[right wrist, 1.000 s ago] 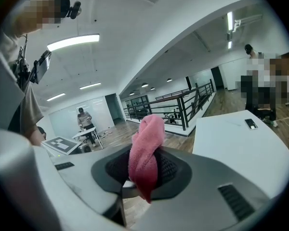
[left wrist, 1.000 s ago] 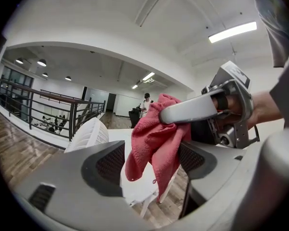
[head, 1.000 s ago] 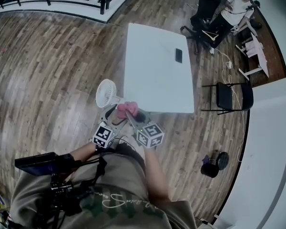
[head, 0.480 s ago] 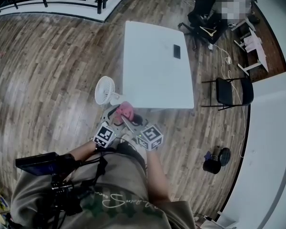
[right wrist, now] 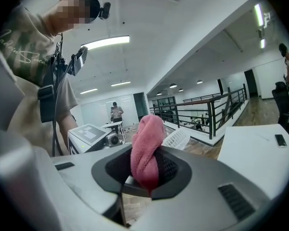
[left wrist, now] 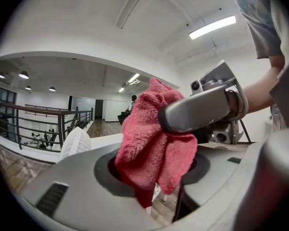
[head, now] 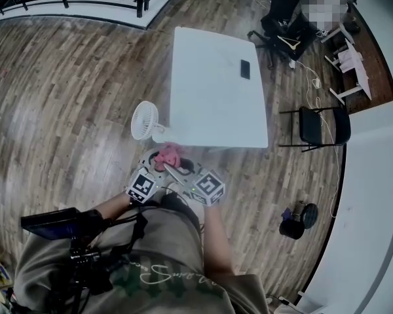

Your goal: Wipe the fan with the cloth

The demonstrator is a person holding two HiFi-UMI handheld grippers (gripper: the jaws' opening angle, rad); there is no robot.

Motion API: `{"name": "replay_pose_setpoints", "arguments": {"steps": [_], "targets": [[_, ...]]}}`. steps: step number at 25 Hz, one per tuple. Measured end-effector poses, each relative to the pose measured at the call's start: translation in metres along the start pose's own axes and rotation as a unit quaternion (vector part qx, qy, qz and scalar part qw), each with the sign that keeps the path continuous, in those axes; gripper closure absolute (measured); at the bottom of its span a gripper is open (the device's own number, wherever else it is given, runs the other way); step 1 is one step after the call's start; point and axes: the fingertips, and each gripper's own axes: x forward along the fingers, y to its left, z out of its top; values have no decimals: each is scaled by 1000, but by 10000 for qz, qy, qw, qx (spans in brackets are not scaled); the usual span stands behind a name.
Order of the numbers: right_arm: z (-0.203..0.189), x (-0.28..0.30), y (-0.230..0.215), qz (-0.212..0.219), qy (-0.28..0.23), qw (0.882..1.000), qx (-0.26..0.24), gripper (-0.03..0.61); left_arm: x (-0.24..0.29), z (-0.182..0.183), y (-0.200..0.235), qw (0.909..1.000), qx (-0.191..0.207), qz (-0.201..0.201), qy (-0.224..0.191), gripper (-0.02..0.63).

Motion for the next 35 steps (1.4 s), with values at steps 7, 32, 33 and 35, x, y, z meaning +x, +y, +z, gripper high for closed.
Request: {"name": "replay_pose_setpoints", "arguments": {"steps": [7, 32, 33, 35], "targets": [[-3, 3, -2, -182, -250, 9995, -5, 457, -1, -9, -8, 9997, -210, -85, 119, 512], [47, -79, -74, -2208, -2258, 9480, -389, 581, -37, -65, 53, 9810, -850, 1673, 500, 514], [42, -79, -75, -2185, -2227, 9493, -380, 581, -35, -70, 52, 9798, -834, 1744, 510, 515], [33, -78, -73, -2048, -2168, 9539, -333, 581, -30, -76, 51, 9780, -807, 1853, 510, 515]]}}
